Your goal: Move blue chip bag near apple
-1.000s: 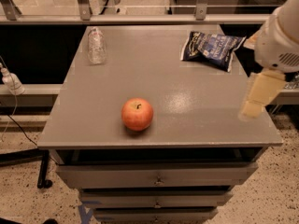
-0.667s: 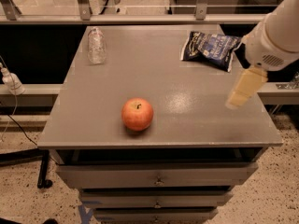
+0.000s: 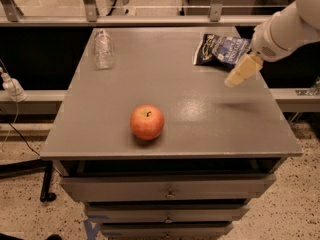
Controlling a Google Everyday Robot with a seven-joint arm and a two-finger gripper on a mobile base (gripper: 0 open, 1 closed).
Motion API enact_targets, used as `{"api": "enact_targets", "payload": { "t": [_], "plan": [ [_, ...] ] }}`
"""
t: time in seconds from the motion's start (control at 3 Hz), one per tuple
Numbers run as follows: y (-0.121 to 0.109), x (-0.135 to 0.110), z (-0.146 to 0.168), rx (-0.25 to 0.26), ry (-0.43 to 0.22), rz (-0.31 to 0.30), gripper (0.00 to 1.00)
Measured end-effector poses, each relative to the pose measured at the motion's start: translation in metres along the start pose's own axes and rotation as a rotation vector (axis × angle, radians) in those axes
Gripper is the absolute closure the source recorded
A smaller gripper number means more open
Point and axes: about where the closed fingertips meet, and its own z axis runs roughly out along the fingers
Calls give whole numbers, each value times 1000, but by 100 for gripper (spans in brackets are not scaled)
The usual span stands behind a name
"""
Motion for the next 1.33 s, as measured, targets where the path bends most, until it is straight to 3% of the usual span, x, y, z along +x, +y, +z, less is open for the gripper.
{"api": "enact_targets", "payload": {
  "t": [0.67,1.0,1.33],
  "plan": [
    [-48,-2,60,-33,-156,220,0],
    [-59,-2,77,-46,-191,279,17],
    [-59,4,90,-63,-198,309,41]
  ]
}}
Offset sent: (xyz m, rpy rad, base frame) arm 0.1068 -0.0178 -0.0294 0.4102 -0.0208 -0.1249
